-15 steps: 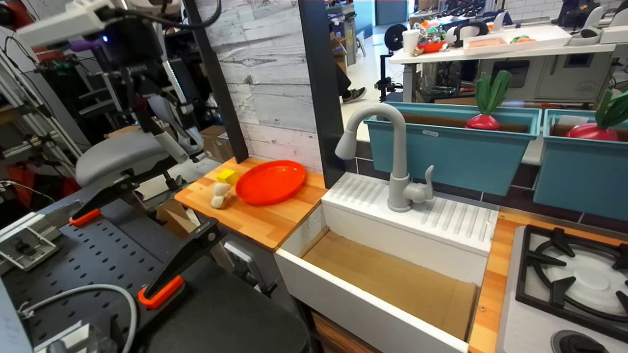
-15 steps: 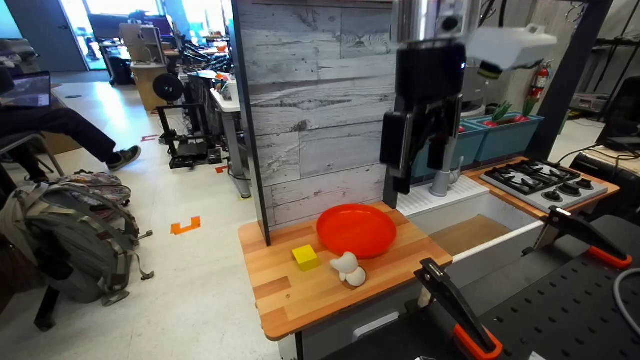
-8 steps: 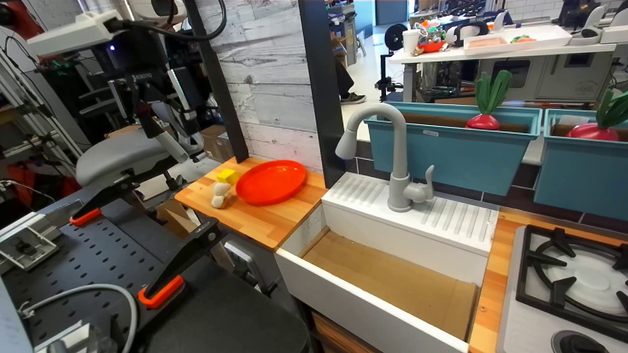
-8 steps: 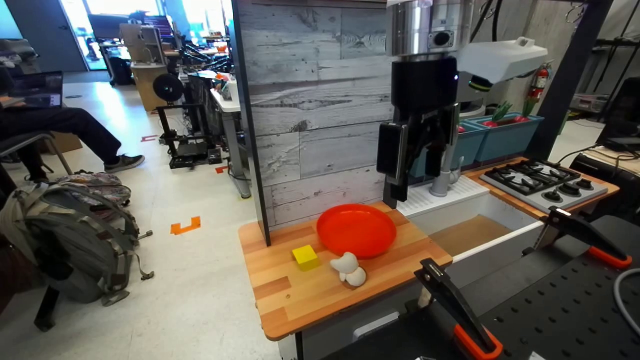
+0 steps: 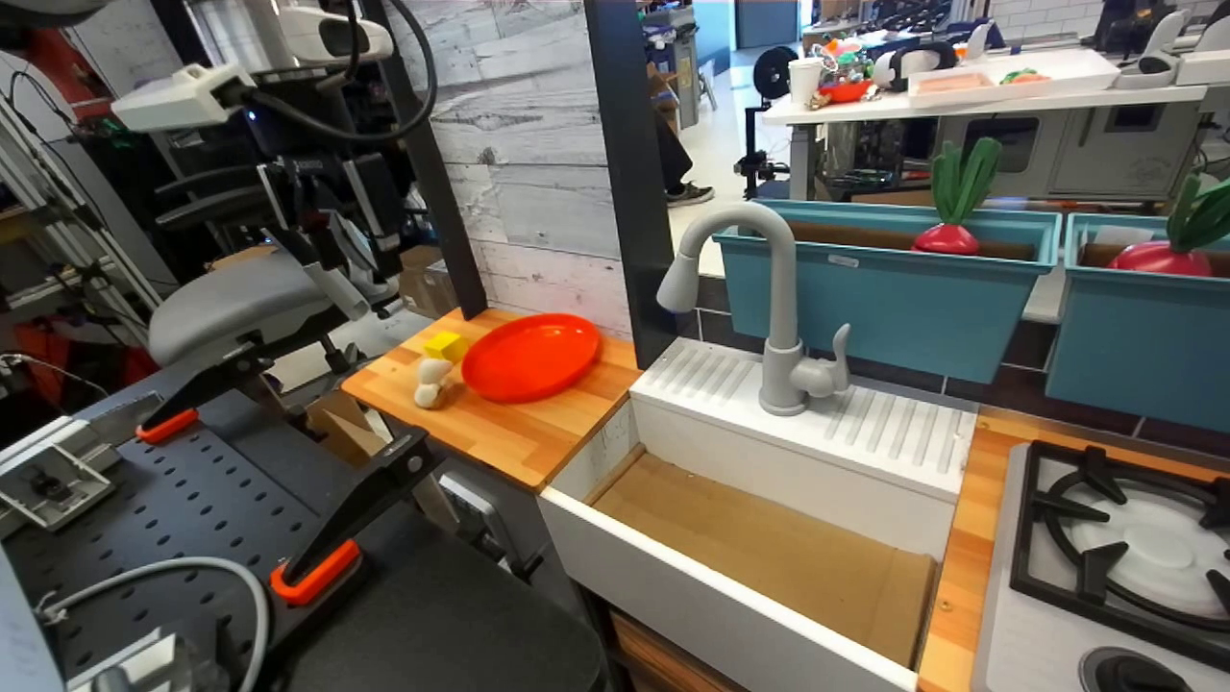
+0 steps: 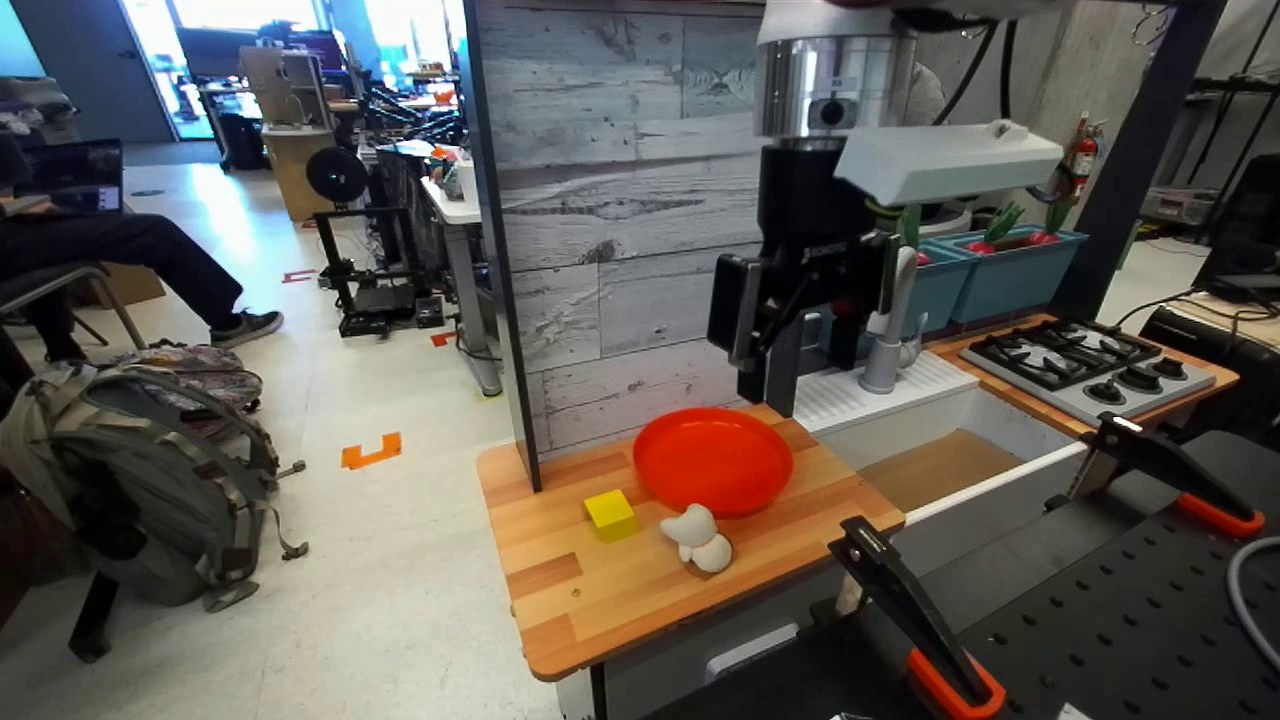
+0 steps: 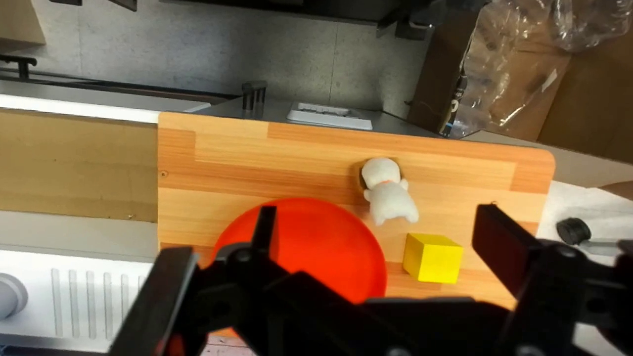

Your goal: Put the yellow block on the orange plate.

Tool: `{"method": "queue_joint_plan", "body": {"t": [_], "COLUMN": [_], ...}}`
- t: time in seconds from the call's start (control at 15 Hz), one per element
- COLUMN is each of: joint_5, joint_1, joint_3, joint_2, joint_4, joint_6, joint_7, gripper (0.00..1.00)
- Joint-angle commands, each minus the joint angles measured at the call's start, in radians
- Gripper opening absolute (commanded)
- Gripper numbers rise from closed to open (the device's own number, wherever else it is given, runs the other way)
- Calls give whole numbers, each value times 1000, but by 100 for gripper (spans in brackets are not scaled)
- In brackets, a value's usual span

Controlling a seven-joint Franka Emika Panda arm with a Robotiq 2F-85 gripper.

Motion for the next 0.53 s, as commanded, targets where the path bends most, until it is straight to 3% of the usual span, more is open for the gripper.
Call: {"method": "queue_joint_plan", "body": {"t": [0.0, 0.47], "joint_5": [-28, -31], "joint_1": [64, 188], "joint_3": [-36, -84], "joint_2": [147, 387], "joint_4": [113, 335], "joint_6": [31, 11], "joint_7": [130, 236], "gripper": [100, 100]}}
